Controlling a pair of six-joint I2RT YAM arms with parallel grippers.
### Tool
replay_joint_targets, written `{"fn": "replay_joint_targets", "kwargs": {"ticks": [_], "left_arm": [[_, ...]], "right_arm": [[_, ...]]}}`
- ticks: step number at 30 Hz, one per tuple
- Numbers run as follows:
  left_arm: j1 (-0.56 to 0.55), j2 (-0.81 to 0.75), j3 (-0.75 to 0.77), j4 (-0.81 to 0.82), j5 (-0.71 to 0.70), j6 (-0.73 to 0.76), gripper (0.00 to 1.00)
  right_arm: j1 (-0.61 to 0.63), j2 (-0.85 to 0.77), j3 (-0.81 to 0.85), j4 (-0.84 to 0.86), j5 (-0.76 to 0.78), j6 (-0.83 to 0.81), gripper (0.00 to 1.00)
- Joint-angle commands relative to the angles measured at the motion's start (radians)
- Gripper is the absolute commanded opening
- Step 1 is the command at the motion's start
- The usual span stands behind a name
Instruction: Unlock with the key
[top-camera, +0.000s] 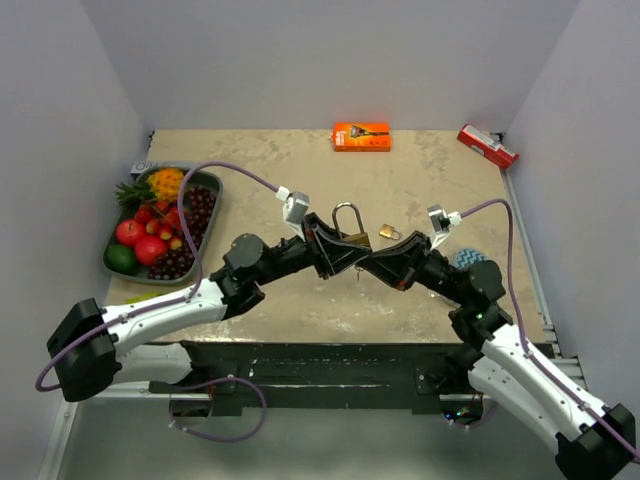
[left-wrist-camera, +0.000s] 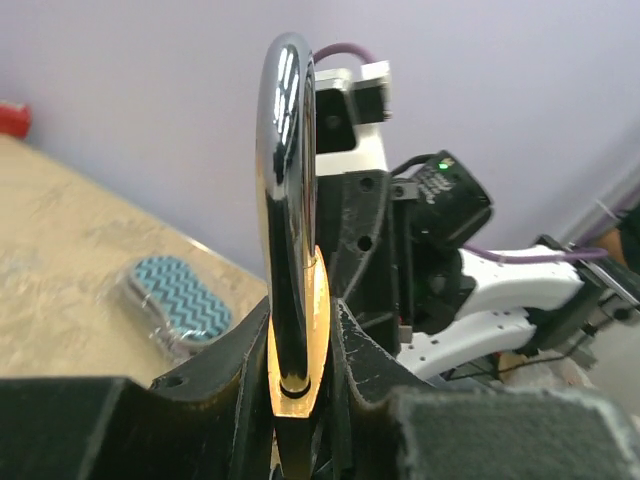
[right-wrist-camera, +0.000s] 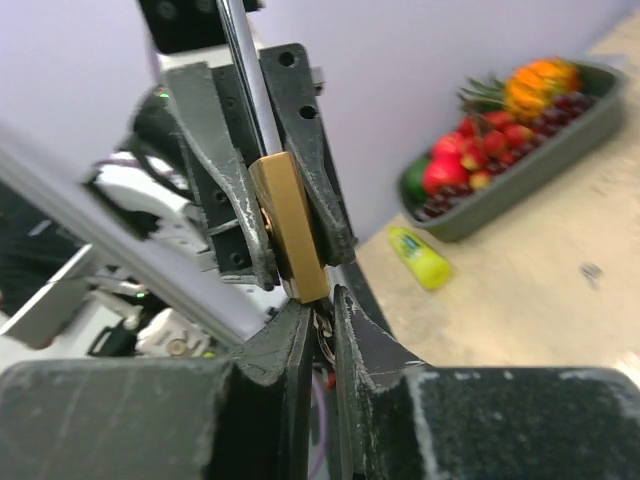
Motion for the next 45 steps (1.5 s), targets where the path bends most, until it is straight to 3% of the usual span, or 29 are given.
{"fn": "replay_joint_targets", "kwargs": {"ticks": [1,6,8,14,17,20,25,30,40,45], "left_arm": [[-0.028,0.029,0.006,-0.044,-0.002,-0.113,0.00],[0.058,0.103,-0.043,-0.023,0.004,-0.278,0.00],[0.095,0.138,-0.057,0.006,0.027,-0.312,0.00],[0.110,0.187,-0.046,-0.057,0.024,-0.299,0.00],[0.112,0.200,-0.026,-0.134,-0.008,-0.280,0.00],[0.112,0.206,0.000,-0.228,-0.054,-0.251,0.00],[0.112,0.209,0.032,-0.338,-0.127,-0.218,0.00],[0.113,0.220,0.037,-0.368,-0.143,-0.214,0.00],[0.119,0.238,0.037,-0.361,-0.151,-0.231,0.00],[0.119,0.243,0.037,-0.358,-0.147,-0.234,0.00]], "right_arm": [[-0.017,0.035,0.009,-0.225,0.176,-0.157,0.18],[-0.017,0.009,0.014,-0.370,0.203,-0.220,0.31],[-0.017,-0.001,0.020,-0.427,0.207,-0.255,0.41],[-0.016,-0.021,0.046,-0.610,0.251,-0.347,0.60],[-0.007,-0.002,0.066,-0.636,0.280,-0.374,0.62],[0.042,0.035,0.098,-0.677,0.357,-0.408,0.62],[0.240,0.125,0.178,-0.736,0.610,-0.440,0.61],[0.366,0.223,0.227,-0.731,0.720,-0.431,0.58],[0.492,0.324,0.270,-0.742,0.869,-0.414,0.56],[0.553,0.400,0.301,-0.720,0.935,-0.407,0.49]]}}
